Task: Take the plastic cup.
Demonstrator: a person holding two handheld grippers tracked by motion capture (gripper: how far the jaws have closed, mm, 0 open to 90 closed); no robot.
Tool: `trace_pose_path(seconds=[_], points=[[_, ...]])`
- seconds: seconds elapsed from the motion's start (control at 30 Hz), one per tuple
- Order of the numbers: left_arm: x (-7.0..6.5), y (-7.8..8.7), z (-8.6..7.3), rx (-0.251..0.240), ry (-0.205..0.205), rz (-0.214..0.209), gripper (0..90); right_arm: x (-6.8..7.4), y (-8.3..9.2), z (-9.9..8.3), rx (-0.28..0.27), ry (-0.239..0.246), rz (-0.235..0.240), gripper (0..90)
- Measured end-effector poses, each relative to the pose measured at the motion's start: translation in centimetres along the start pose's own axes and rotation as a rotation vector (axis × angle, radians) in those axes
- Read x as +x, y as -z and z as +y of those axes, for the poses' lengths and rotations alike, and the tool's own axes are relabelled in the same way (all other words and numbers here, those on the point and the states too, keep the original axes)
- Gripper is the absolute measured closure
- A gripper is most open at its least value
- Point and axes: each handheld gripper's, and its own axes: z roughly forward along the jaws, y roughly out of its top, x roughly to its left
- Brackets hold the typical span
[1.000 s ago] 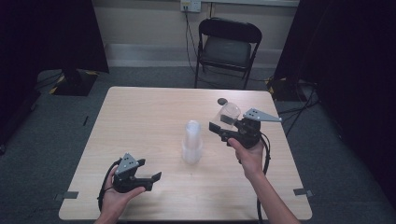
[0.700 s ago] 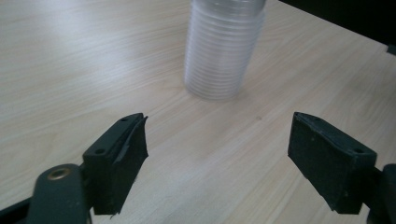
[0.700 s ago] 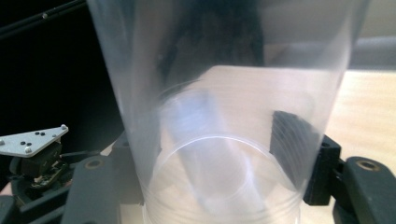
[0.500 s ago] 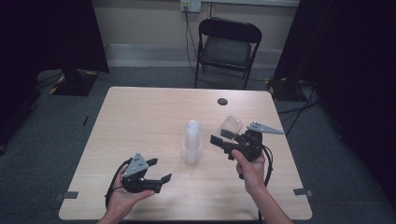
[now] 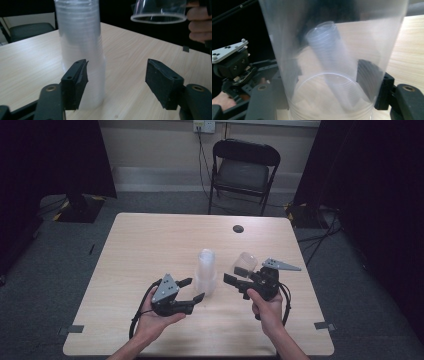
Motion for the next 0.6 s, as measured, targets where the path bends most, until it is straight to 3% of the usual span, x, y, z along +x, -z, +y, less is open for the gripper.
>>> trace_pose_path(seconds=[0.1,0.2,0.37,0.6], points=[[-0.3,-0.7,0.0,-0.028,0.046,-0.018,35.9,0.1,-0.2,-0.4,0.009,-0.028,0.023,33.7],[-0.5,-1.2,-0.3,-0.047,0.076,-0.022,34.7,0.2,-0.5,-0.8,0.018,-0.086,0.066,33.9],[-1.1,-1.2,-1.0,-0.082,0.053,-0.014,43.8,0.6,-1.1,-1.2,0.027,-0.16,0.13,34.2],[-1.6,-1.0,-1.8,-0.098,0.03,0.017,49.3,1.1,-2.1,-2.1,0.052,-0.209,0.185,34.3]])
